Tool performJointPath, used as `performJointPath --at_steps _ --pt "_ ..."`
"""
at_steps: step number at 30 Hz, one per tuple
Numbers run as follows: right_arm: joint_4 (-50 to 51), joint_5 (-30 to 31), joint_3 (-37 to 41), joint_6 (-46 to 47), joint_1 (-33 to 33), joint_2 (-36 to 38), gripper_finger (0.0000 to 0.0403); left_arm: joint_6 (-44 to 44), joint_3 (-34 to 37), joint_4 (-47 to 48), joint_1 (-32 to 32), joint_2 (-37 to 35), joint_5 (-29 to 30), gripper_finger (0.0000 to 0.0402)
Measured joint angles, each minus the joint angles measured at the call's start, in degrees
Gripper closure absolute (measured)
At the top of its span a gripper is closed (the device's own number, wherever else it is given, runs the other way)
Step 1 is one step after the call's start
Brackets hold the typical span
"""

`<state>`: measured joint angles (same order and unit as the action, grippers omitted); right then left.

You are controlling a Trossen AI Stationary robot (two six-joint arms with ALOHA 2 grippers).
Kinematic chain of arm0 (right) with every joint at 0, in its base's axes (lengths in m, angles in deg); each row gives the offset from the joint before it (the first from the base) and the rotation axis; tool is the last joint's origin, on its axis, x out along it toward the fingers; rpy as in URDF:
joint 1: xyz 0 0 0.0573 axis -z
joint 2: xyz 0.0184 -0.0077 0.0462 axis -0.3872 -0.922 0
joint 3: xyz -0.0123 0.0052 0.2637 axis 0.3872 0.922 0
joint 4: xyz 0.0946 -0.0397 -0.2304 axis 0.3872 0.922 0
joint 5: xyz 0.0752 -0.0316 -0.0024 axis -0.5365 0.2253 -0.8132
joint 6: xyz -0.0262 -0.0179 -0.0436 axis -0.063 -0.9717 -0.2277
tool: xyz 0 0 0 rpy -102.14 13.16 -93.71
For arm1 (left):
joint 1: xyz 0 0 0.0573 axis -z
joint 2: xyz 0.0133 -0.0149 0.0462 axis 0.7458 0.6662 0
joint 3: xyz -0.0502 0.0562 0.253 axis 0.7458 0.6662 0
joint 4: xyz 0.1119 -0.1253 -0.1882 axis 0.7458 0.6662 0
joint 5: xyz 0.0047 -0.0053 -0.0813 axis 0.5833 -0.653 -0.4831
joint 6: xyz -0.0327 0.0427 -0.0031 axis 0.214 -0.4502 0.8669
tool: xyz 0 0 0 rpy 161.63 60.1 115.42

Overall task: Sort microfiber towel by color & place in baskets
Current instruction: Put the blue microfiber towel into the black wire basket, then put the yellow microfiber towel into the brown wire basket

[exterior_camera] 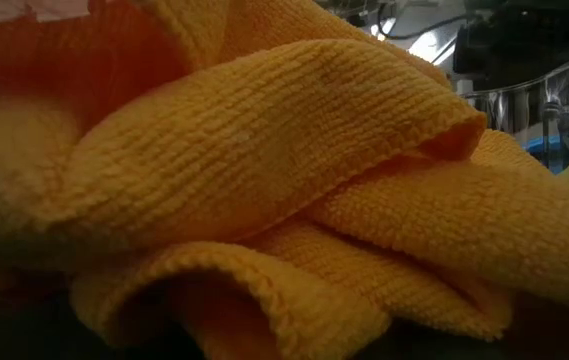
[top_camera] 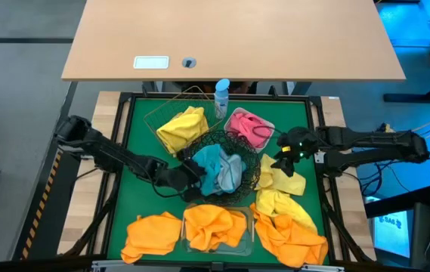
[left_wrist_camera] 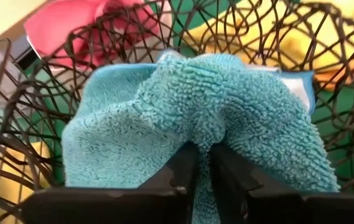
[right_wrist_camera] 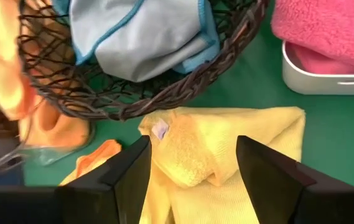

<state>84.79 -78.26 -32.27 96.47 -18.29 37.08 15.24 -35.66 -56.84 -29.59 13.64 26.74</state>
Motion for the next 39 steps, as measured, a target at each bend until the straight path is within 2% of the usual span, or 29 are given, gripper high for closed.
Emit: performJointPath --at_steps 7,11,15,21,28,33,36,39 --pt "0.4 15.1 0.0 9.4 -12.2 -1.9 0.0169 0.0 0.0 0.3 0.0 0.5 0.2 0.0313" --pt "1.4 21.2 0.0 13.7 -17.4 -5.7 0.0169 0.0 0.0 0.0 0.0 0.5 -0.2 0.0282" --pt "1.6 25.7 0.0 17.4 -21.1 -11.3 0.0169 0.0 0.0 -0.1 0.0 -0.3 -3.1 0.0266" --pt "1.0 26.8 0.0 20.6 -22.6 -21.2 0.0169 -1.7 0.0 0.0 1.2 -3.2 -8.8 0.0265" --pt "-1.5 27.2 0.0 20.7 -22.5 -31.8 0.0169 -1.8 0.0 0.1 2.6 -6.5 -9.0 0.0265" --pt "-2.1 27.2 -0.3 20.8 -22.5 -36.5 0.0171 -1.8 0.0 0.1 2.9 -8.7 -9.0 0.0265" --pt "-2.1 27.0 -0.3 20.8 -22.5 -37.4 0.0191 -1.8 0.1 0.4 2.9 -10.1 -9.0 0.0265" --pt "-2.4 26.4 -0.3 20.8 -22.5 -37.3 0.0231 -1.8 0.1 0.4 2.9 -11.4 -9.0 0.0265"
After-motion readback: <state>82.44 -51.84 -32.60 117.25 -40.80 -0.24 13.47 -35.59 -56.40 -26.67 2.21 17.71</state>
